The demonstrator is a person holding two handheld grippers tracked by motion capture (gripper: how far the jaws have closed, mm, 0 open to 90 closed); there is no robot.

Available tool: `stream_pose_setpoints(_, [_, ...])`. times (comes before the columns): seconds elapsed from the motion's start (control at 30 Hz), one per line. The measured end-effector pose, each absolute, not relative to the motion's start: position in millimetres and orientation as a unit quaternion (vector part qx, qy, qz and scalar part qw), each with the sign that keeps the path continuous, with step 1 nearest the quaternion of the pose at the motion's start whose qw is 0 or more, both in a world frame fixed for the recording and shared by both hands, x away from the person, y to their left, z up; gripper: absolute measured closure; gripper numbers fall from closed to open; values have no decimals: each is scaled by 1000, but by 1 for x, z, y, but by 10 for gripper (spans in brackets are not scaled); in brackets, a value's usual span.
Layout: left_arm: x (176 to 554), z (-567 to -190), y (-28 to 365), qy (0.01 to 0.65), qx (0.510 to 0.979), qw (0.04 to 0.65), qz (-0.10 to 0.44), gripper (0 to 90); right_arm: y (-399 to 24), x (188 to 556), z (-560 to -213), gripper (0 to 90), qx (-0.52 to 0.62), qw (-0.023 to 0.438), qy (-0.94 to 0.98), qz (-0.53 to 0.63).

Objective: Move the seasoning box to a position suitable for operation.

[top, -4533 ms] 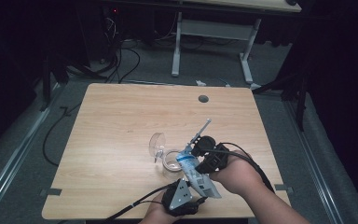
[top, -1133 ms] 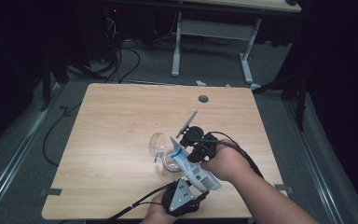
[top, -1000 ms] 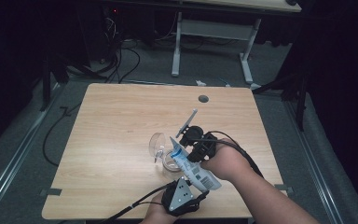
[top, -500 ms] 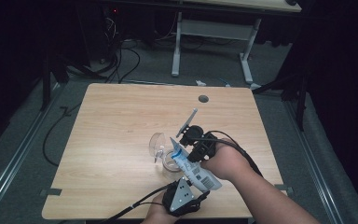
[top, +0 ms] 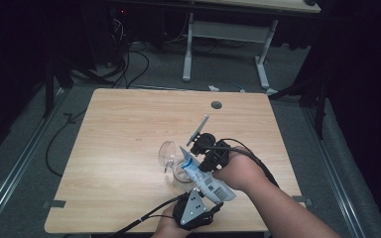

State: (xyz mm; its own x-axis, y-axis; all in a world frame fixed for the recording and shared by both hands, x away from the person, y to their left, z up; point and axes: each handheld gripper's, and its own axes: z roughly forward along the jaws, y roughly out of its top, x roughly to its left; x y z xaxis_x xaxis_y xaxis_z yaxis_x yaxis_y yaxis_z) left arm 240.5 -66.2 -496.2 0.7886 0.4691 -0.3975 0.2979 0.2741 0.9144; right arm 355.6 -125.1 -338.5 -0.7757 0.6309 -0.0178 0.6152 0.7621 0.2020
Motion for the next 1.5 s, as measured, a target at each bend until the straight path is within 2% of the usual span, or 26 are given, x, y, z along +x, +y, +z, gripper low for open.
stream_pose_setpoints(1.5, [243,-491,-65,320,593,736,58,510,-124,359,-336,895,325,47,939,99])
